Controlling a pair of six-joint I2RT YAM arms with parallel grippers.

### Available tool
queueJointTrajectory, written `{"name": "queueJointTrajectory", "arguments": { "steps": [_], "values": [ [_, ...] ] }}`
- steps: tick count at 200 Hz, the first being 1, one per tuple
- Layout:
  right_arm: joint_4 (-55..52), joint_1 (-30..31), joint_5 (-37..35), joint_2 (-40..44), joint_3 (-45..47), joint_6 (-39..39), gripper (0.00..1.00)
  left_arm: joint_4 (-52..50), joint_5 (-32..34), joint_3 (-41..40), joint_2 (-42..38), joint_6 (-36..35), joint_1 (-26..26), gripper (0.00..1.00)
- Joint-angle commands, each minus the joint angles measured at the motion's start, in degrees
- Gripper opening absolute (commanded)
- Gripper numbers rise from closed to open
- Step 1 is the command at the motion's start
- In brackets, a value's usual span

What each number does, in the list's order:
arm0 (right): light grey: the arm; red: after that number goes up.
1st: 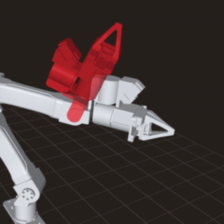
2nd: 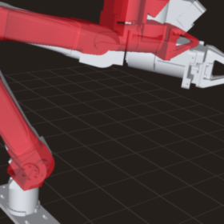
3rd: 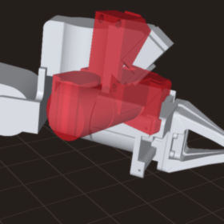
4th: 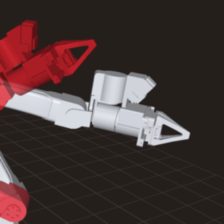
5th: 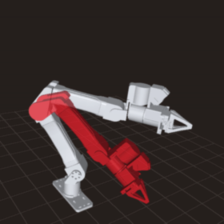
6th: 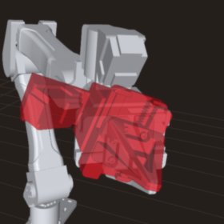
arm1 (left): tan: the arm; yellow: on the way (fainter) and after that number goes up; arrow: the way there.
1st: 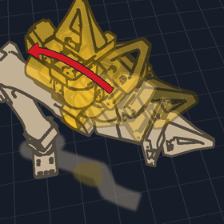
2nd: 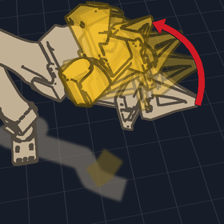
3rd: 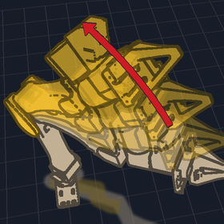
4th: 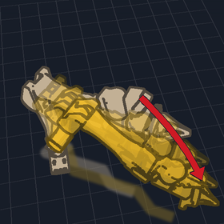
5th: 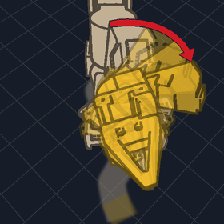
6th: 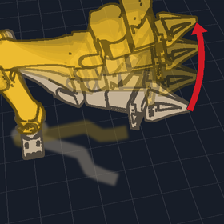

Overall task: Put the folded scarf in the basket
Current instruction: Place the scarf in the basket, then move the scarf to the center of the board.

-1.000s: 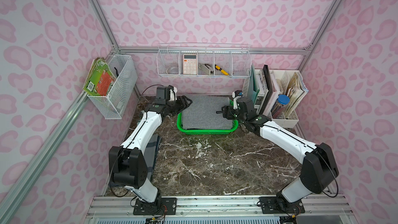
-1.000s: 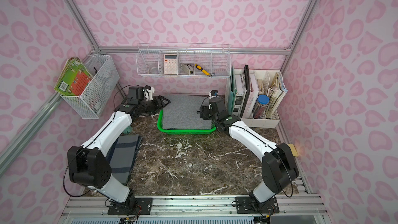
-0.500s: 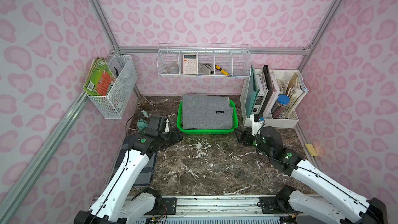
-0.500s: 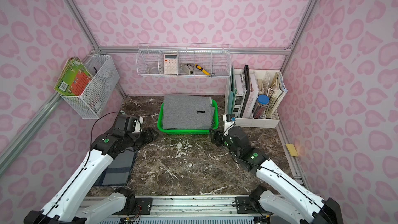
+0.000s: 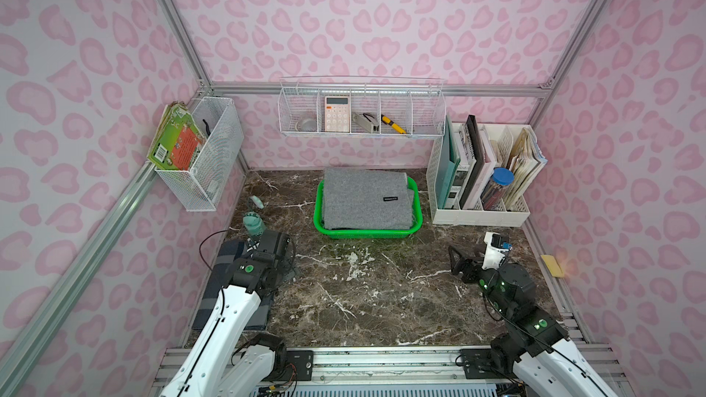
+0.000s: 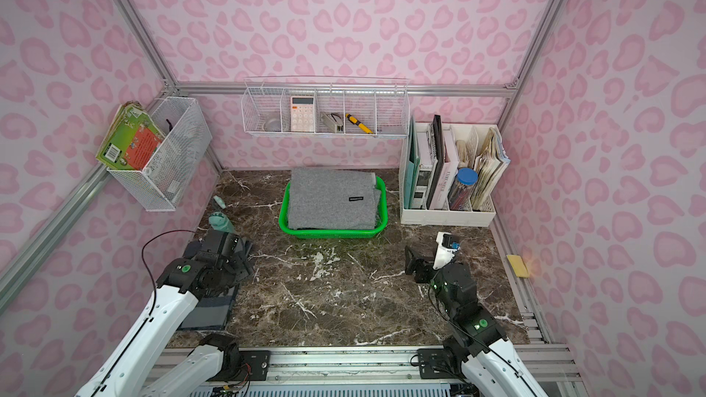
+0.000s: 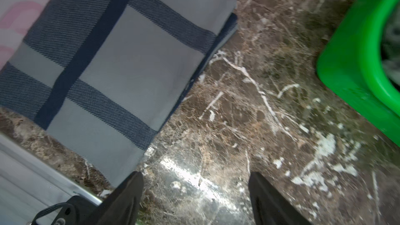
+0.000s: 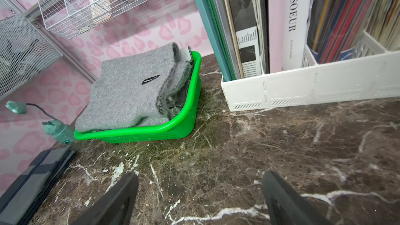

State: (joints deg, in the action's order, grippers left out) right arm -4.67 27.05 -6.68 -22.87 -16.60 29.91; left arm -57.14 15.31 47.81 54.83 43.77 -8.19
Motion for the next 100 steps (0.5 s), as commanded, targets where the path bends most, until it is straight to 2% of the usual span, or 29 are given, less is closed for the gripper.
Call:
{"name": "queueJointTrajectory", "arguments": {
  "steps": [1,29,42,64,82,100],
  "values": [
    [5.8,-2.0,3.7,-0.3,3.3,-0.8,0.92,2.7,2.0,-0.1,4.4,0.8,1.8,0.81],
    [12.0,-3.4,9.6,-4.3,6.2,0.4,0.92,9.5,2.3,-0.6,8.1,1.3,2.2,0.82],
    [14.6,-3.4,8.7,-5.0,8.3,0.4,0.91,13.0,2.5,-1.4,9.9,0.5,3.0,0.81],
    [15.8,-3.4,6.6,-3.6,11.1,0.4,0.91,16.4,-0.9,-0.5,14.7,-0.2,5.3,0.77],
    [16.5,-3.4,7.2,-0.9,12.9,0.7,0.91,17.4,-0.8,1.1,20.1,-0.1,6.2,0.72],
    [15.2,-3.4,6.9,1.9,13.5,1.1,0.91,16.8,-2.0,2.8,25.6,1.0,7.9,0.61]
  ]
}}
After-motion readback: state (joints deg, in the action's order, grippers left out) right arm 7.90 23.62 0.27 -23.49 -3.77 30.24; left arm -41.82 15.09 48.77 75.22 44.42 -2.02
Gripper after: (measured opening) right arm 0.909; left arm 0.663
